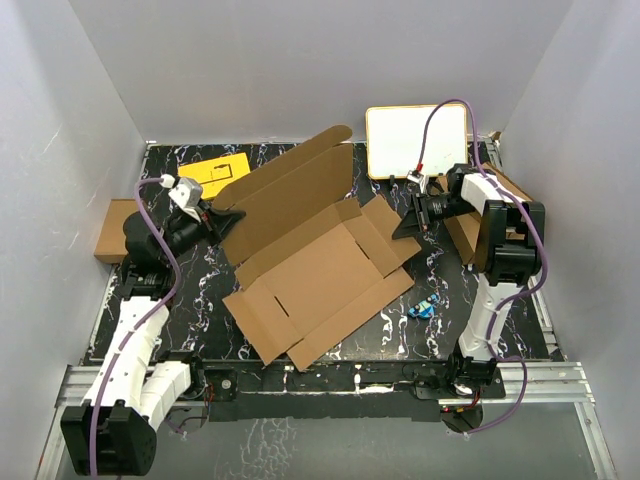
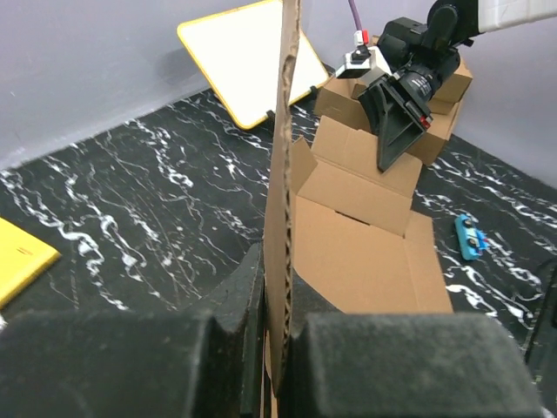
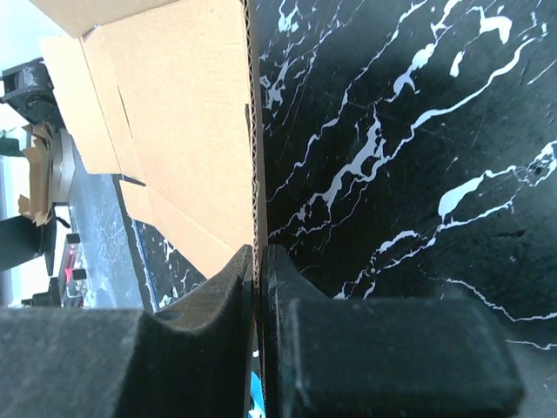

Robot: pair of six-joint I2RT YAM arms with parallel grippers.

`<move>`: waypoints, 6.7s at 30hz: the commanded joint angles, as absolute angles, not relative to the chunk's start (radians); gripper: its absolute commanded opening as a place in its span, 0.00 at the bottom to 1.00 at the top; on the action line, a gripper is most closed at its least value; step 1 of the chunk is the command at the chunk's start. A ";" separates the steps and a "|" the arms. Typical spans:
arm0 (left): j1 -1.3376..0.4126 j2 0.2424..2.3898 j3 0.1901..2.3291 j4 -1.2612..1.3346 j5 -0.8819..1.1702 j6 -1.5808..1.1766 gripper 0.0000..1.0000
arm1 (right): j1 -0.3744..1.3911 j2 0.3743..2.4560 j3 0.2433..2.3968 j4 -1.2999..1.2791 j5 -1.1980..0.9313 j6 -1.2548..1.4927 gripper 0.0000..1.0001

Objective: Fold the paper box

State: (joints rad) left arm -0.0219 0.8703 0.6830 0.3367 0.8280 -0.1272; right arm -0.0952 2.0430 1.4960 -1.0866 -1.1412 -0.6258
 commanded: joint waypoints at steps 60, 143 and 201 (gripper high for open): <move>-0.063 0.827 0.644 0.548 0.874 -0.218 0.00 | -0.053 1.691 1.408 -0.764 -1.061 -0.572 0.68; -0.063 0.937 0.796 0.577 0.889 -0.867 0.00 | -0.134 1.490 0.699 0.842 -1.101 -0.009 0.08; -0.039 1.103 0.648 0.530 0.824 -1.081 0.00 | -0.118 1.609 0.921 0.288 -1.029 -0.299 0.19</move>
